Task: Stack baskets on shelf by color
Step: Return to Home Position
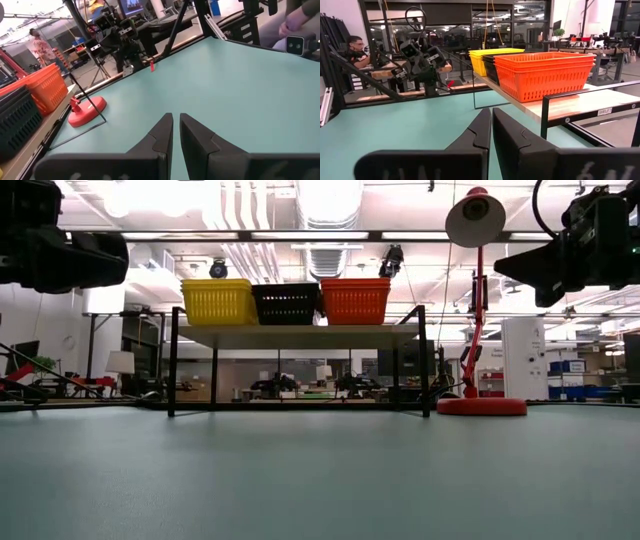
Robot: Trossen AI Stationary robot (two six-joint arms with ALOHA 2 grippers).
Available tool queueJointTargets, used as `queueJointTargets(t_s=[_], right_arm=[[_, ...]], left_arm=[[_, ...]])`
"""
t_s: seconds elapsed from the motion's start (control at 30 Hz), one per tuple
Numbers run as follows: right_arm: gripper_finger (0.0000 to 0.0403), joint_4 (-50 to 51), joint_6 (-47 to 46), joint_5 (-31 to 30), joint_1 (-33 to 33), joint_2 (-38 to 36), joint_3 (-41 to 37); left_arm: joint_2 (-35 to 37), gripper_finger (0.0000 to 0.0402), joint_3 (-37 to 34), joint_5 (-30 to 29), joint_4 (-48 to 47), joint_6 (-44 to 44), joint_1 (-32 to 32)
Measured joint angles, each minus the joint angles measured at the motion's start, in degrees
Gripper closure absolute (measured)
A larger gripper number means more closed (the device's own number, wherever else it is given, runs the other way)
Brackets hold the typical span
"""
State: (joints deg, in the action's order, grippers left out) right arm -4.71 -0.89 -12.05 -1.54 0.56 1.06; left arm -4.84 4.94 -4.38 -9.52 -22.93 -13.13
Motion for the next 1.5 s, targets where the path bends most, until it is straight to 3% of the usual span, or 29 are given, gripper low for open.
queueJointTargets(t_s=[1.5], right_arm=[[0.0394, 0.0, -0.01, 0.0, 0.0, 0.02, 0.02]], left_arm=[[-1.23, 0.0385, -1.52, -0.09, 3.13, 0.02, 0.0]])
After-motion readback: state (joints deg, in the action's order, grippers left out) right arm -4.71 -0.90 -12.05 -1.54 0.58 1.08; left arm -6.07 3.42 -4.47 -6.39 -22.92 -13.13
